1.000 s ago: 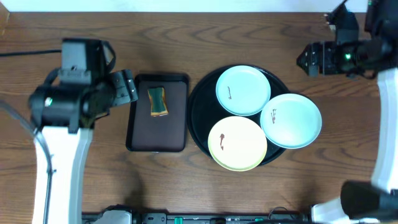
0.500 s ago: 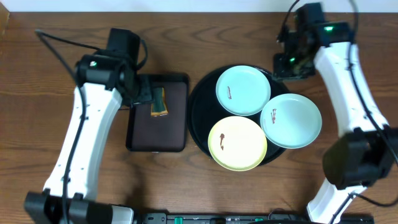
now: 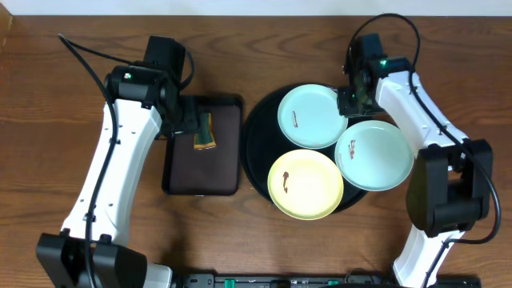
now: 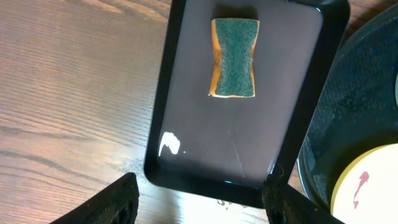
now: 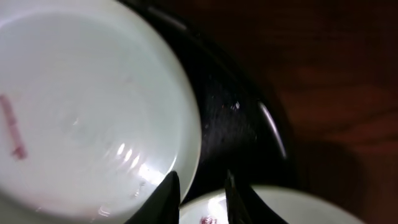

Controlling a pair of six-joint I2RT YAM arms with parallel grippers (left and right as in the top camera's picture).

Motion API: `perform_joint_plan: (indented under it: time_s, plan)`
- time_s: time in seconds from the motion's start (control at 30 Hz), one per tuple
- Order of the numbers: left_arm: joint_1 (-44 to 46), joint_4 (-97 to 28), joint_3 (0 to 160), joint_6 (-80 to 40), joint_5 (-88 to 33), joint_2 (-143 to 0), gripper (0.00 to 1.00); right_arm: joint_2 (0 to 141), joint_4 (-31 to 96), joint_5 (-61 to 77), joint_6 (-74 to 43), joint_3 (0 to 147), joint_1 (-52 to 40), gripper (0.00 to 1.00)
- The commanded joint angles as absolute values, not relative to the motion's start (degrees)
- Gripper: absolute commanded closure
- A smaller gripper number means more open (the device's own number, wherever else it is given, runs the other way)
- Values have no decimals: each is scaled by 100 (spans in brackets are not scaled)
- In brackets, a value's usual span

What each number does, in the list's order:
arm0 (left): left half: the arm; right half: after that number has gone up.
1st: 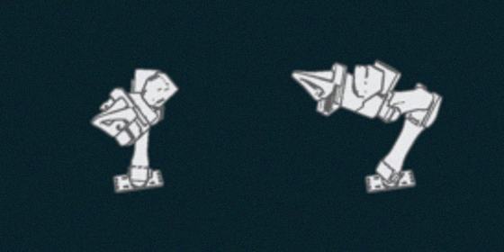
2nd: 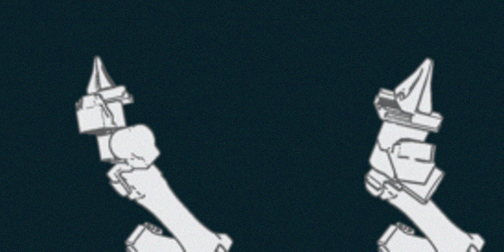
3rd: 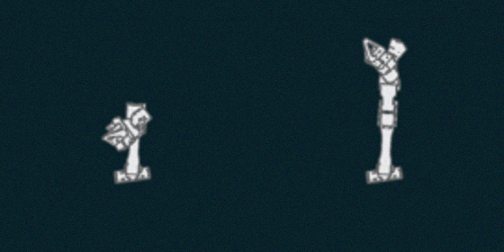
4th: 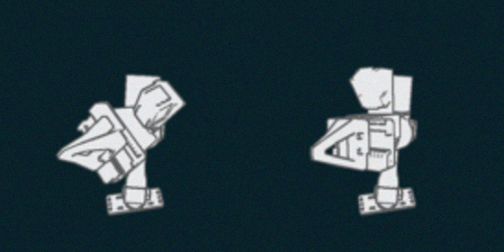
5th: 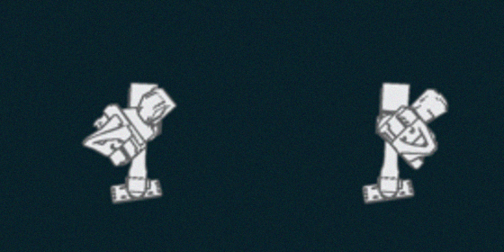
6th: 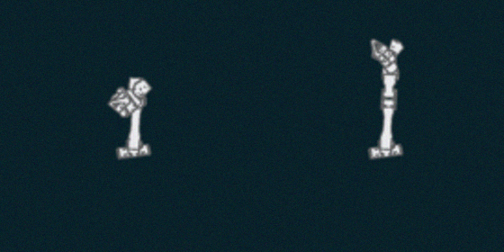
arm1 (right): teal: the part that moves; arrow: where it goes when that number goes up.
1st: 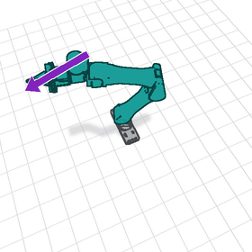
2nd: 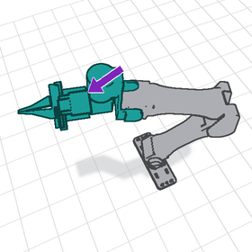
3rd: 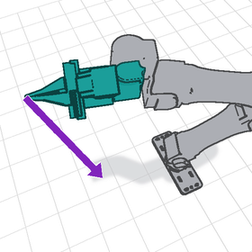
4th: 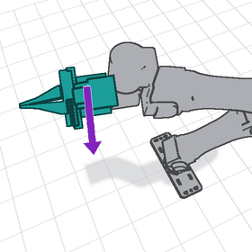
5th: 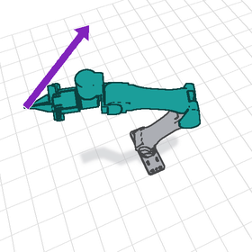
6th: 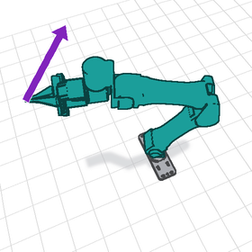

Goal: Clean dirty plates on tray and stack at the side

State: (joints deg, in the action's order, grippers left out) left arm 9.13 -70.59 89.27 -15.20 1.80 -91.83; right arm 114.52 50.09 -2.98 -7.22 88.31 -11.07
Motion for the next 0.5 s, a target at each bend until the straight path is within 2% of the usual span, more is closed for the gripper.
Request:
perform_joint_plan:
  time_s: [0.0, 0.47]
  plan:
    - [919, -7094, 8890, -1570, 193, -9164, 36, 11531, 4517, -558, -810, 8425, -1129, 79]
    - [919, -7091, 8890, -1570, 193, -9164, 37, 11537, 3286, -338, -812, 7594, -1157, 82]
